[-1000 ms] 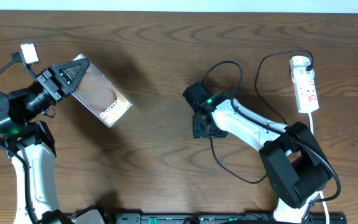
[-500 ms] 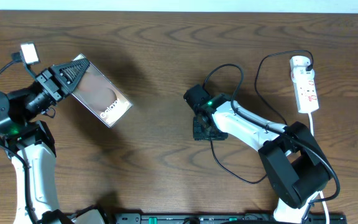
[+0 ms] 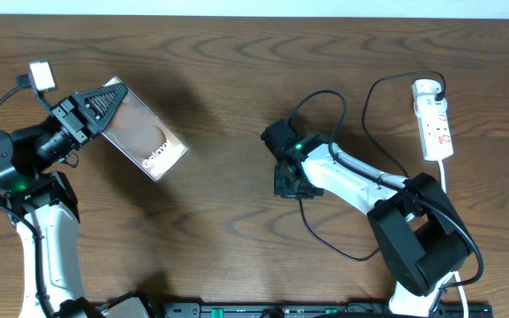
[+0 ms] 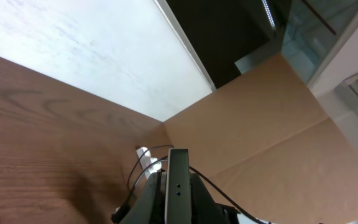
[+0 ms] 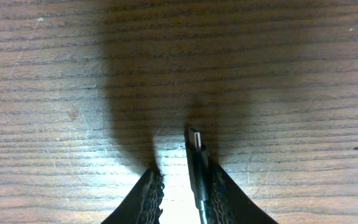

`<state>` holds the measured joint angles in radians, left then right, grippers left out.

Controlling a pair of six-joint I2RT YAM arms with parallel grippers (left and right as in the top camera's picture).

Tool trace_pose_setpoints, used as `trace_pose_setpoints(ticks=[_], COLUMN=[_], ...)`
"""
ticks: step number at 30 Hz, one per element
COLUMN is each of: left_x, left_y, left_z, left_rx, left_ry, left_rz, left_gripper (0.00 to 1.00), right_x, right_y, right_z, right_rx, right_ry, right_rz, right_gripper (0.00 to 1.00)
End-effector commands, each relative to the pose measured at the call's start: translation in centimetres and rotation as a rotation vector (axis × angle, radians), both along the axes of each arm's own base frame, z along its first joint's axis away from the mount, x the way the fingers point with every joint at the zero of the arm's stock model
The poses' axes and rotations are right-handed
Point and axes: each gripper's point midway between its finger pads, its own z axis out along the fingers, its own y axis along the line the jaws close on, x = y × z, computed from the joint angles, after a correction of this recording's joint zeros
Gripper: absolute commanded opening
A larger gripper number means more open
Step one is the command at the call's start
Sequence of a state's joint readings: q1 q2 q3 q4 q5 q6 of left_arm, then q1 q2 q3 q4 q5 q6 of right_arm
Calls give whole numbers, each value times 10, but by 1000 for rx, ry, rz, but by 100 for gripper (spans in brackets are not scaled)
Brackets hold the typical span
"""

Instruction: Plug charger to phone and switch on socket

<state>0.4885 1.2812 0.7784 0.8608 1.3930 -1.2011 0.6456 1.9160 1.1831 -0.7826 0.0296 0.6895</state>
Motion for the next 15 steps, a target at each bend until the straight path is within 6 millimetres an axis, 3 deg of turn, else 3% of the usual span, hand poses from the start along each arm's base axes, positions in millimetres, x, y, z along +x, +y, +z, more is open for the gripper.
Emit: trace_pose_setpoints(ticks=[1, 5, 15], left_x=[-3, -3, -3], left_y=[-1, -1, -1], left_z=[7, 7, 7], left_rx=[14, 14, 14], left_ry=[-20, -20, -20], left_rz=[-9, -9, -9], left_gripper=[7, 7, 7], right_x=[-8, -8, -11], right_y=[0, 0, 3], right_z=[-9, -9, -9], right_rx=[-2, 1, 15], right_ry=[33, 35, 47], right_rz=[0, 1, 2], right_gripper=[21, 12, 4])
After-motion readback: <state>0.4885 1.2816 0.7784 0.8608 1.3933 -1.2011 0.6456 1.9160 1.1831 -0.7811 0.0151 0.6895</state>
